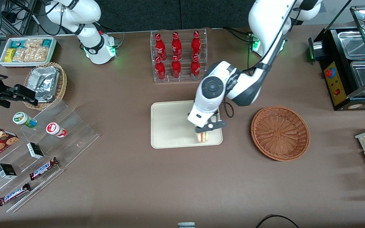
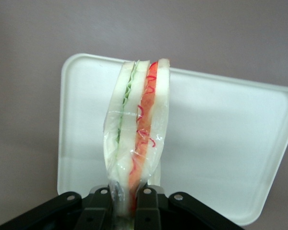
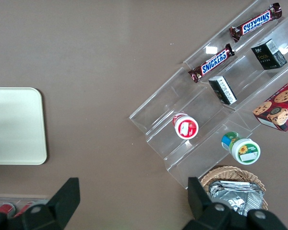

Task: Place sandwich from basket to tray
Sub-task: 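Lift the sandwich and carry it with the left gripper over the tray, then lower the sandwich onto the tray and open the left gripper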

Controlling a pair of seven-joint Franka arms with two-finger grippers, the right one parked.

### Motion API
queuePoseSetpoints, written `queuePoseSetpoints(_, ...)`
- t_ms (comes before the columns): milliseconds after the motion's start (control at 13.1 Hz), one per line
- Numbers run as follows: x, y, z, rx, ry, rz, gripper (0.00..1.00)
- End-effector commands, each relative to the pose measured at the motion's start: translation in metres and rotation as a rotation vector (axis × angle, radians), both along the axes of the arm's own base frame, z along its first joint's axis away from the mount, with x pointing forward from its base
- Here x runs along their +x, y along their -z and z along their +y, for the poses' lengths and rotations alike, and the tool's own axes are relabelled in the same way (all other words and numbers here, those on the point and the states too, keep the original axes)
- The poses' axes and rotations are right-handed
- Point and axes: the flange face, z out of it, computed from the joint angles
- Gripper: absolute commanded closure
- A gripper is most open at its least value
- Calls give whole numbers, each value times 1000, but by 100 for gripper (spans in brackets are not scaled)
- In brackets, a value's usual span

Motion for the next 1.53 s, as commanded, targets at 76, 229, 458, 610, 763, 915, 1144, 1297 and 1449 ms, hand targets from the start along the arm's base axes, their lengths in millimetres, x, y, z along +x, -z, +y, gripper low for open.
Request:
queuePoseSetpoints(76,-7,23,-49,69,117,64,100)
queuePoseSetpoints(229,-15,37,-60,107,153,62,100)
queuePoseSetpoints(458,-31,64,-75,130,186,78,100)
queuePoseSetpoints(610,-37,75,-83,144,195,74,100)
queuePoseSetpoints(763,-37,77,-85,141,193,71,100)
queuePoseSetpoints(915,-38,83,-85,146,169,72,100)
queuePoseSetpoints(1144,-37,84,-85,151,136,68,100)
queuePoseSetpoints(1297,-37,85,-84,153,132,69,100)
queuePoseSetpoints(1449,-36,85,-84,151,129,67,74)
